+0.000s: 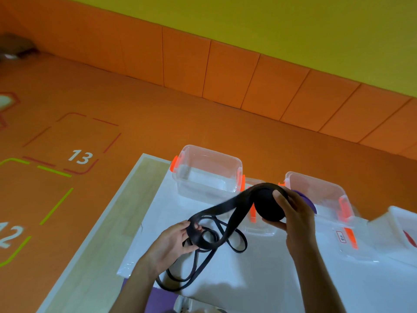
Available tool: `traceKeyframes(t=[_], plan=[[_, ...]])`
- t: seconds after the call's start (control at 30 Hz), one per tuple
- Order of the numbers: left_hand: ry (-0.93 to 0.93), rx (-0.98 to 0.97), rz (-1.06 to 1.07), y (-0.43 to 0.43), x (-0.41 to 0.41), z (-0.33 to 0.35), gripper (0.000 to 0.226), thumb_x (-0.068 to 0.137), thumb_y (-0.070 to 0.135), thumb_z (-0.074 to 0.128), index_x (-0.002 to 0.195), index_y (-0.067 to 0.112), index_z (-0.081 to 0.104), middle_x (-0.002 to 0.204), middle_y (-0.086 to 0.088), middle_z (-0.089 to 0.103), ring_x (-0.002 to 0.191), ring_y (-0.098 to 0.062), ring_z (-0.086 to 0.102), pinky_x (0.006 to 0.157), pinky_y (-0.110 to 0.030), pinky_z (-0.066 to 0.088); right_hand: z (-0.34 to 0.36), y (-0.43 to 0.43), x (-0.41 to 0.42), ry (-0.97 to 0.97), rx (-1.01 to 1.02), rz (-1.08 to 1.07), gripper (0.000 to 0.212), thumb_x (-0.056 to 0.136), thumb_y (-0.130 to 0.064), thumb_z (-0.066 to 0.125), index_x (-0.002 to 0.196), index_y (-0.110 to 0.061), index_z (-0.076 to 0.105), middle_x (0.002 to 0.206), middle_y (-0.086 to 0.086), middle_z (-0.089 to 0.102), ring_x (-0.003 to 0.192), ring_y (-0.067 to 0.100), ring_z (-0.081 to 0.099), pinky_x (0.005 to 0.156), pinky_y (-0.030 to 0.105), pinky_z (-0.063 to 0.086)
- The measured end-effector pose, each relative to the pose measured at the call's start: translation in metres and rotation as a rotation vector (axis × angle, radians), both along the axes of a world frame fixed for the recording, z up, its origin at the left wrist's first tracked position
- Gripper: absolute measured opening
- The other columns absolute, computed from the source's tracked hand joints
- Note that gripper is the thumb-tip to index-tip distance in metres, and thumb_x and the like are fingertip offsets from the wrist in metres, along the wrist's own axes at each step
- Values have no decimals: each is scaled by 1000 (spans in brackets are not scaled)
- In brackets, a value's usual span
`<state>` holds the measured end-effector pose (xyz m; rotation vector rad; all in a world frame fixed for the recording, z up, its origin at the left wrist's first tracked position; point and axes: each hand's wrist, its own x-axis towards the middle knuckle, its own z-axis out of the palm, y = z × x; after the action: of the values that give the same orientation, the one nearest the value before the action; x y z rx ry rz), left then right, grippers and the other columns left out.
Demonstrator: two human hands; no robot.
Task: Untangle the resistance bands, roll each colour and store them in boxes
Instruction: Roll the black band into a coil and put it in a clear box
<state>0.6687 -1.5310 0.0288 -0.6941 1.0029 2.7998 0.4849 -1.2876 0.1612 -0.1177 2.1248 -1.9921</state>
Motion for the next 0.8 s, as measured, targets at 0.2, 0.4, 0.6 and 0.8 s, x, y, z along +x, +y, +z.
traceKeyframes(t=[0.2,0.4,0.6,0.8], plan=[[-25,-253,6,-3,3,10,42,84,46,86,112,17,78,129,-7,74,132,-22,65,114,-48,50,0,4,-7,49,22,34,28,86,-32,80,113,-26,75,112,0,75,119,31,66,73,61,65],[-161,-427,-16,-9,2,29,43,97,26,76,139,33,66,138,6,70,132,-15,64,113,-37,48,6,-3,-3,221,64,204,30,84,-33,79,114,-31,76,111,0,76,111,25,71,67,44,67],[3,-866,1,6,-15,81,65,91,33,84,144,54,53,144,28,59,139,6,49,116,-29,40,11,-17,7,322,237,404,30,82,-34,85,107,-48,75,107,-16,78,101,10,75,78,24,63],[207,-1147,-262,18,-38,127,72,83,48,88,144,58,50,145,37,54,138,17,43,107,-19,37,18,-17,14,381,377,619,33,85,-30,85,112,-45,73,109,-25,75,103,2,70,84,10,52]])
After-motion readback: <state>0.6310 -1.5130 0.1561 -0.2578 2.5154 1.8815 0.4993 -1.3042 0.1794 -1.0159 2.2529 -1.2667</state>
